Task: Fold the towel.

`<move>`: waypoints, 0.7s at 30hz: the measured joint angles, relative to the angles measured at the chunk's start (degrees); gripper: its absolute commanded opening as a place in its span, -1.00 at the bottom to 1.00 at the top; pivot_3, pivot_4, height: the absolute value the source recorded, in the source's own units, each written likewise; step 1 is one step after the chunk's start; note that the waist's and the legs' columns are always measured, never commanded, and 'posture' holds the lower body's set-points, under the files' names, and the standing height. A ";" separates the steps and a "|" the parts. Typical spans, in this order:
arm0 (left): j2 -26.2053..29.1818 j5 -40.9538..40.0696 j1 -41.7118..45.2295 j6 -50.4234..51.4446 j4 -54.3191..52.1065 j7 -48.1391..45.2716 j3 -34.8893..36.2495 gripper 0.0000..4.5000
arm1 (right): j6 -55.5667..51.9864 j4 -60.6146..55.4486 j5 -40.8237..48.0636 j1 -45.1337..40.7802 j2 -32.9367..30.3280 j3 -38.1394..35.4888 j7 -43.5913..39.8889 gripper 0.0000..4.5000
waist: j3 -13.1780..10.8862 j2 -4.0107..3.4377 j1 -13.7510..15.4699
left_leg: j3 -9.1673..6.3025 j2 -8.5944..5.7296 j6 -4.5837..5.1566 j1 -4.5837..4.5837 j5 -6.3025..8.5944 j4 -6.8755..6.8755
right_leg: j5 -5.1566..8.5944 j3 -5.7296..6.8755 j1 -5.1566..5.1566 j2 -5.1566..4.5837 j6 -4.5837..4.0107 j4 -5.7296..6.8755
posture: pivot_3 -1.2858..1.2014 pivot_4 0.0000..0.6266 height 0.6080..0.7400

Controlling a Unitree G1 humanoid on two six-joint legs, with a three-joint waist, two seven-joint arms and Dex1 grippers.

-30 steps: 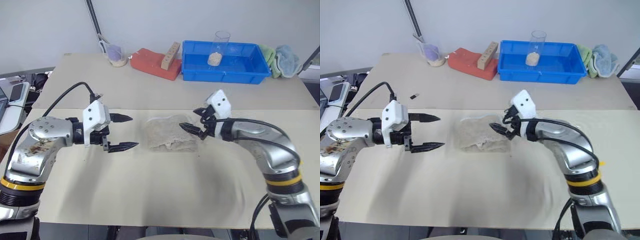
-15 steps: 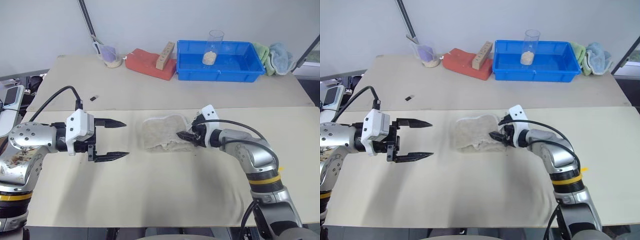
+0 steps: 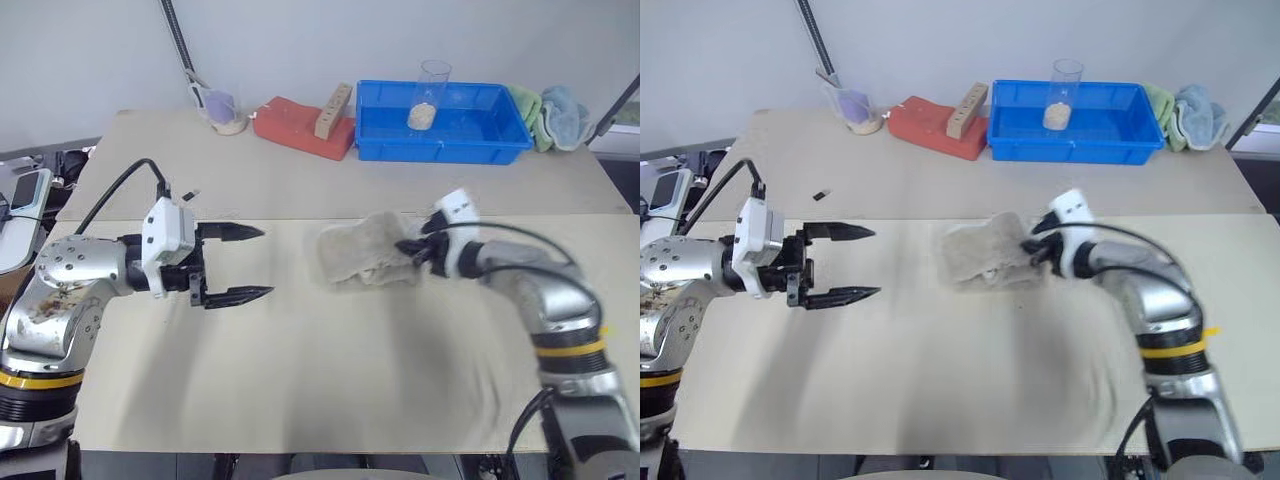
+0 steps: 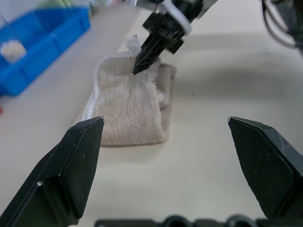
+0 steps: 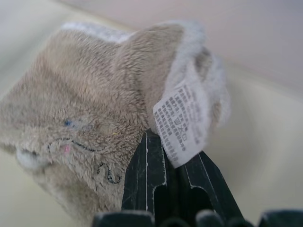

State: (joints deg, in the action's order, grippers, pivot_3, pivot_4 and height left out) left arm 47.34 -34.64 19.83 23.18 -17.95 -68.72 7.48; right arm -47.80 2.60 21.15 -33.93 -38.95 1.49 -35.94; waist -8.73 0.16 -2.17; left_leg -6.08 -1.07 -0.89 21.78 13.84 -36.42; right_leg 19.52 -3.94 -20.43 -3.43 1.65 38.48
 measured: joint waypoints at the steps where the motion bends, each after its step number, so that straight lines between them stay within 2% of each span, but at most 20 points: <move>1: -0.08 -1.22 1.03 1.20 -0.60 0.59 0.00 1.00 | 2.13 4.31 -1.18 -2.02 -2.63 -0.86 -1.07 -0.99 | 0.00 0.00 0.02 | 0.04 -0.01 0.00 -0.03 0.00 0.01 | 0.00 -0.01 0.03 -0.01 0.00 -0.04 | 0.03 -0.52 1.00; 4: -0.10 -1.48 2.11 2.18 -0.94 0.76 -0.49 1.00 | 7.72 14.51 -4.66 -5.47 -4.90 -2.06 -2.82 -0.99 | 0.00 0.04 -0.53 | 0.12 0.07 0.01 -0.24 0.01 0.12 | 0.00 -0.01 0.14 0.08 0.00 -0.10 | 0.03 -0.52 1.00; 6: -0.14 -1.21 2.18 2.15 -0.91 0.70 -1.73 1.00 | 11.16 21.83 -6.67 -6.01 -4.12 -1.54 -3.97 -0.62 | 0.00 0.05 -1.19 | 0.18 0.13 0.02 -0.27 0.00 0.19 | 0.00 -0.05 0.14 0.13 0.00 -0.10 | 0.03 -0.52 1.00; 8: -0.17 -1.00 2.17 2.15 -0.84 0.71 -2.35 1.00 | 12.98 26.54 -8.05 -6.01 -2.94 -0.58 -4.77 -0.36 | -0.04 -0.02 -1.77 | 0.21 0.13 0.04 -0.22 -0.01 0.20 | 0.00 -0.08 0.08 0.12 -0.01 -0.06 | 0.03 -0.52 1.00; 15: 0.00 0.24 1.70 2.51 -0.58 2.96 -2.41 1.00 | 15.71 27.90 -8.75 -8.28 -2.41 -2.73 -5.34 0.74 | -0.07 -0.10 -1.71 | 0.22 0.07 0.04 -0.19 -0.01 0.14 | 0.00 -0.13 0.08 0.05 -0.01 -0.04 | 0.03 -0.52 1.00; 18: 1.21 2.11 -0.12 2.90 1.48 4.16 -1.72 1.00 | 16.59 26.69 -8.42 -8.53 -3.63 -4.84 -6.22 0.74 | -0.10 -0.16 -1.56 | 0.20 0.05 0.04 -0.18 -0.01 0.13 | 0.00 -0.14 0.08 0.01 0.00 -0.05 | 0.03 -0.52 1.00; 21: 4.56 6.56 -2.96 2.41 4.16 6.15 -1.15 1.00 | 17.35 20.17 -7.00 -6.79 -8.80 -5.69 -12.00 0.74 | -0.14 -0.21 -1.28 | 0.14 0.05 0.04 -0.14 -0.01 0.15 | 0.00 -0.09 0.05 0.02 0.00 -0.08 | 0.03 -0.52 1.00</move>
State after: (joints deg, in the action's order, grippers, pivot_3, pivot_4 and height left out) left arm 51.90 -28.08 16.87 25.59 -13.79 -62.58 6.33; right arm -30.45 22.77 14.15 -40.72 -47.76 -4.20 -47.94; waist -8.87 -0.05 -3.44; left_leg -5.94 -1.02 -0.85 21.64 13.83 -36.27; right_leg 19.52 -4.03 -20.38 -3.42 1.65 38.40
